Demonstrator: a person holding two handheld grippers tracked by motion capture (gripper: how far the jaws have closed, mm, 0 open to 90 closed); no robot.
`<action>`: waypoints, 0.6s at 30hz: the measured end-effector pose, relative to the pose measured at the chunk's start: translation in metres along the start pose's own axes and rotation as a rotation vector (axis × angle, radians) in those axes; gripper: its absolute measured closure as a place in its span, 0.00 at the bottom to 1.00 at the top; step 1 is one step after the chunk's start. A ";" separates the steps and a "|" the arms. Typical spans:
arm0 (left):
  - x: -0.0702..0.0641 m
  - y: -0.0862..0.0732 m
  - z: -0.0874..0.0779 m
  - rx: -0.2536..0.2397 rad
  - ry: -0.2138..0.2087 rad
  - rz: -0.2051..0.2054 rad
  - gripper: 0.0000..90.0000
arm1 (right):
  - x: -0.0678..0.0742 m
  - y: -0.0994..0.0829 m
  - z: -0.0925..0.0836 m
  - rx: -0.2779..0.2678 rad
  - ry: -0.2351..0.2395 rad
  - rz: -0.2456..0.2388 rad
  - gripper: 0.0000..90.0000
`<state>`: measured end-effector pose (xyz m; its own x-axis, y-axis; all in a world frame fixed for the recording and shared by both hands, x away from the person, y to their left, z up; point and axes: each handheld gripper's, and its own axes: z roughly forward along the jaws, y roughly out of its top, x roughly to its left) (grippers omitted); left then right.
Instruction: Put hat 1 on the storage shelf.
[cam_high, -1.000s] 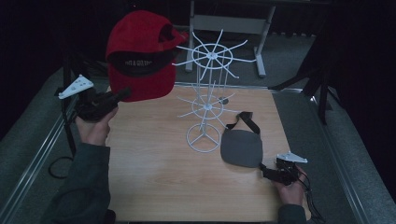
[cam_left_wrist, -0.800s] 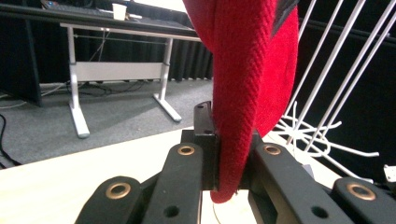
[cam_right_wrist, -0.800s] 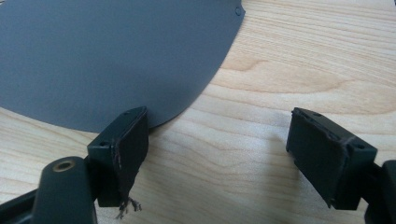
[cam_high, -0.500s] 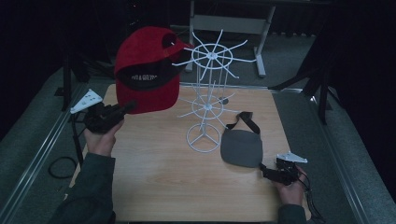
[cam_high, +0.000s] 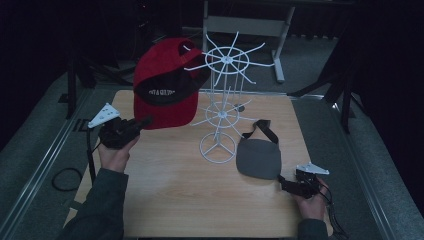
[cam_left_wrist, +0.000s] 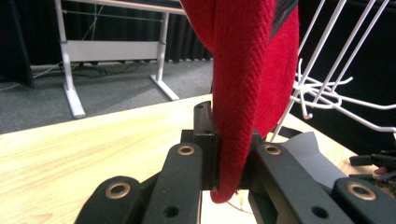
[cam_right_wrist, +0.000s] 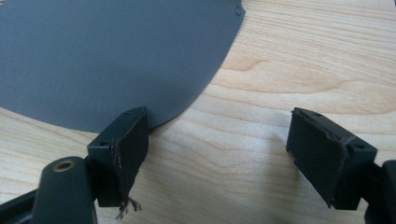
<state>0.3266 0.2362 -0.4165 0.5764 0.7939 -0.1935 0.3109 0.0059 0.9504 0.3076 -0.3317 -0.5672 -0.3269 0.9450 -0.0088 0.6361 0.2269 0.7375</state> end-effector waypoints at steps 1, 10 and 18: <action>0.000 -0.001 0.001 0.003 0.001 -0.004 0.95 | 0.000 0.000 0.000 0.000 0.000 0.001 0.23; 0.002 -0.014 0.003 0.046 0.006 0.004 0.95 | 0.000 0.000 0.000 0.000 0.000 0.001 0.23; 0.005 -0.024 0.004 0.066 0.013 -0.018 0.94 | 0.000 0.000 0.000 0.001 0.001 0.004 0.23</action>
<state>0.3256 0.2377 -0.4413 0.5602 0.8021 -0.2068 0.3703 -0.0192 0.9287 0.3074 -0.3315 -0.5672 -0.3249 0.9457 -0.0053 0.6381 0.2233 0.7369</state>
